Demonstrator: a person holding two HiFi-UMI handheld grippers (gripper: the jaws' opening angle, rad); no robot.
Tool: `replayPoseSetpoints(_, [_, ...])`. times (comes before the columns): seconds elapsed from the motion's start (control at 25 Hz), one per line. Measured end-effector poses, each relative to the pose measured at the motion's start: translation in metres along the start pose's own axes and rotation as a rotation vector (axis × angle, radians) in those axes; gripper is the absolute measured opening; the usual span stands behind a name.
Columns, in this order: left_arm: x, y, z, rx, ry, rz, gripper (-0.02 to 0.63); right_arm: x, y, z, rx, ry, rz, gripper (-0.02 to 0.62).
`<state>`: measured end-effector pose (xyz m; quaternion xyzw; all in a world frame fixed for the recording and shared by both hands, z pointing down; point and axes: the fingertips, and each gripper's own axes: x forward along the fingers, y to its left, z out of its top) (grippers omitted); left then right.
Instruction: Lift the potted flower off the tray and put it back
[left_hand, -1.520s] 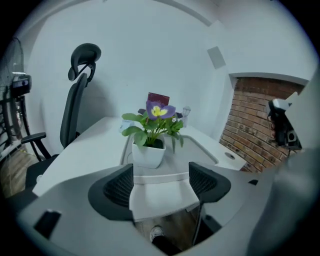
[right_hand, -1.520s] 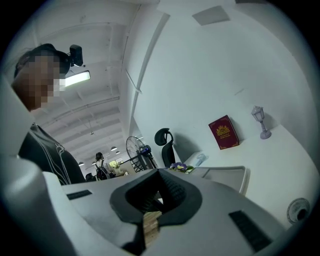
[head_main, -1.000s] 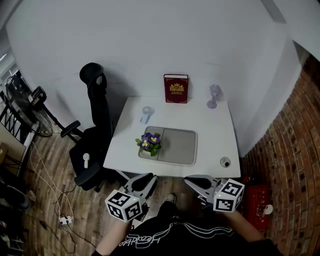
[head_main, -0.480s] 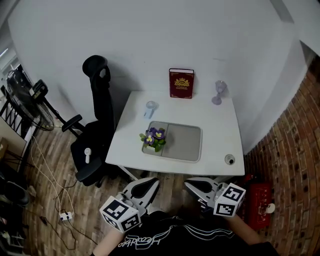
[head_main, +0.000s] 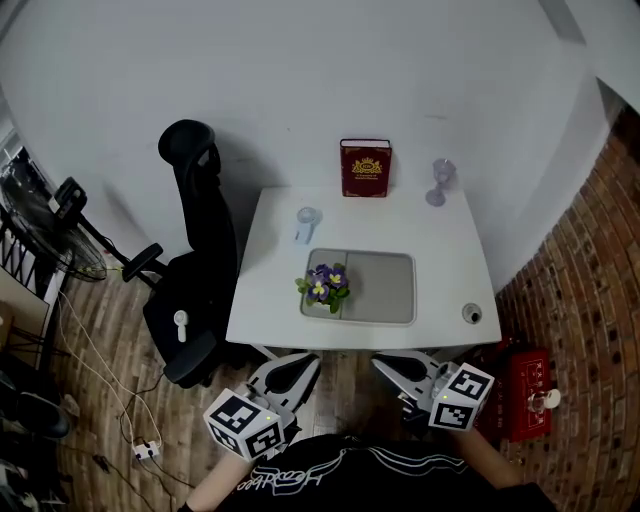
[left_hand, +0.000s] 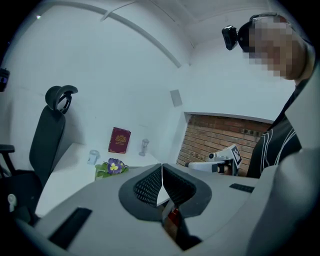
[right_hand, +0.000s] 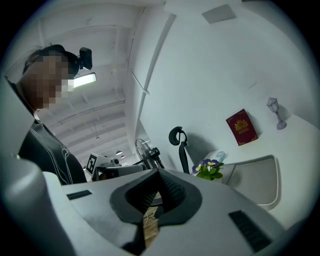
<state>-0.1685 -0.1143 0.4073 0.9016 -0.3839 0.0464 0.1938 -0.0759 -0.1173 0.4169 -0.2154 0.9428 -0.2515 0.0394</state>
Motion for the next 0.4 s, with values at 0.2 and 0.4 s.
replayPoseSetpoints(0.2, [-0.01, 0.015, -0.007, -0.011, 0.015, -0.04, 0.035, 0.014, 0.006, -0.01, 0.017, -0.001, -0.05, 0.002])
replayPoseSetpoints(0.4, [-0.024, 0.036, -0.016, -0.014, 0.035, -0.068, 0.035, 0.034, 0.01, -0.019, 0.026, -0.018, -0.095, 0.002])
